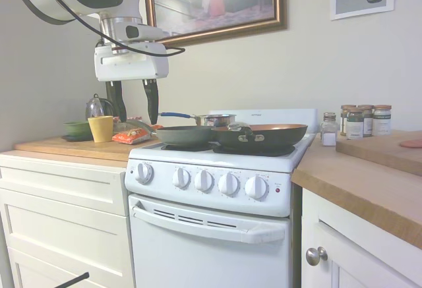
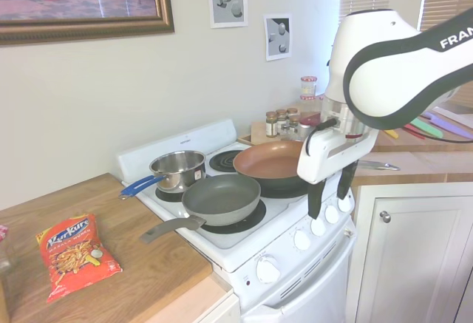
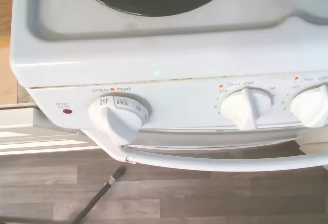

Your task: Turn on the stove on the bottom left

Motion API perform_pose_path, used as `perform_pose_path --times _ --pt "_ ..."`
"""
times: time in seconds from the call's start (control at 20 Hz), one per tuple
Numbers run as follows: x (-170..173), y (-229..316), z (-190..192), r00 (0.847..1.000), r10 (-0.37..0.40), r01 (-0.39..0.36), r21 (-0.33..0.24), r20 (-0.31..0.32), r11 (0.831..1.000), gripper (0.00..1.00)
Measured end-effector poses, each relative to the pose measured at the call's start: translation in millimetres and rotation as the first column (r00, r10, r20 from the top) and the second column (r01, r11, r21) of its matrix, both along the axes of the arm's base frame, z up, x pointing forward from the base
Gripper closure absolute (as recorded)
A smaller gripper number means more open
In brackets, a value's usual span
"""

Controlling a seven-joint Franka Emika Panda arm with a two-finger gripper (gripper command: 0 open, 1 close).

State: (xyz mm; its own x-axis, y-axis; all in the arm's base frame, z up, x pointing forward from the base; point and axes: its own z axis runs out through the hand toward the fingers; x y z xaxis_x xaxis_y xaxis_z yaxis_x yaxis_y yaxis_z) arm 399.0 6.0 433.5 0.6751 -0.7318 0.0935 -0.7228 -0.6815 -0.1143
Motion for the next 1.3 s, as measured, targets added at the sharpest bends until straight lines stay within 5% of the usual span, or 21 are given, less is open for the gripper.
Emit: perform_pose_path --times 1.0,1.05,1.3 --pt "28 -27 -51 0.996 -0.039 0.04 0.012 -0.085 0.999 0.0" --pt "29 -28 -55 0.995 -0.04 0.041 0.011 -0.089 0.999 1.0" --pt "32 -30 -68 0.994 -0.04 0.041 0.008 -0.103 0.999 1.0"
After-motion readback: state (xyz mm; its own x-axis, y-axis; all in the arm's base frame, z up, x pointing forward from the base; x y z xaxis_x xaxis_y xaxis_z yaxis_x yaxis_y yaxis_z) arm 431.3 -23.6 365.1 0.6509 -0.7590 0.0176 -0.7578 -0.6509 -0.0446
